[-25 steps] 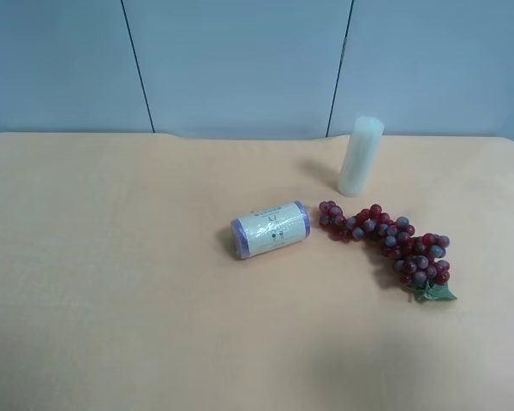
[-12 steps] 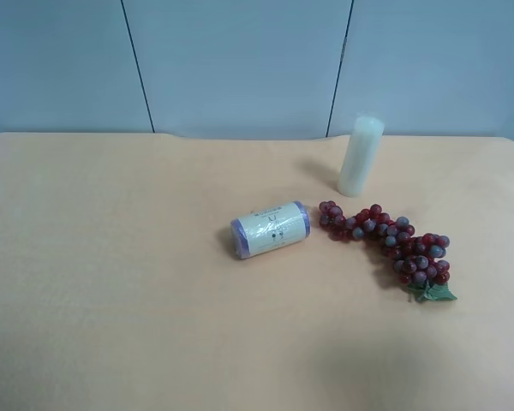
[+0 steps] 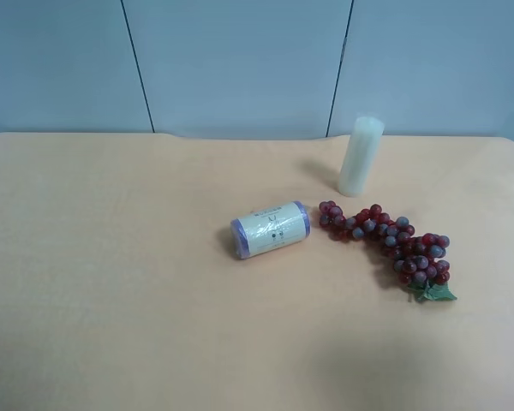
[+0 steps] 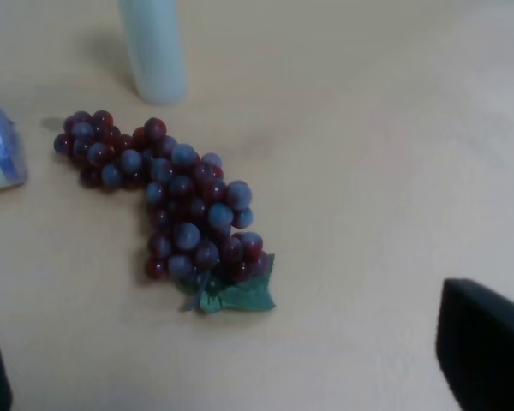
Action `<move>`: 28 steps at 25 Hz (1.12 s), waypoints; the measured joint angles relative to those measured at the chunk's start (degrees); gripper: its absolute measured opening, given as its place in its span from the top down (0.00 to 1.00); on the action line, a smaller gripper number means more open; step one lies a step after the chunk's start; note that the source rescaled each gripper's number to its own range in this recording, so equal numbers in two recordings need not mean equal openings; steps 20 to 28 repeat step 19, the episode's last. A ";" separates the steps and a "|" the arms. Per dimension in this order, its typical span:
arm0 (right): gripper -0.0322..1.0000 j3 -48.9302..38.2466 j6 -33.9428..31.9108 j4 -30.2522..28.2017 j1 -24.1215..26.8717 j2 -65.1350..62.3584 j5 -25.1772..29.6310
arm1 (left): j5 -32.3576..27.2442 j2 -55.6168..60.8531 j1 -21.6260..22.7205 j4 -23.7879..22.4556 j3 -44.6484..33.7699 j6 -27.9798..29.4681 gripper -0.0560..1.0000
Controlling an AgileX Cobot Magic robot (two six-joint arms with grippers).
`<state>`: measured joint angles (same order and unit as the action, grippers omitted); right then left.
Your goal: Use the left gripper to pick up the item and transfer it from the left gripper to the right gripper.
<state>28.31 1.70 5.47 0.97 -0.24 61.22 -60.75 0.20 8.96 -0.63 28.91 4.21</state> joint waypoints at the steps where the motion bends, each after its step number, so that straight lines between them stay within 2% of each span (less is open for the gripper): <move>1: 0.00 0.00 0.00 0.00 0.00 0.00 0.00 | 0.00 0.00 0.00 0.00 0.00 0.00 0.00; 28: 0.00 0.00 0.00 0.00 0.00 0.00 0.00 | 0.00 0.00 0.00 0.00 0.00 0.00 0.00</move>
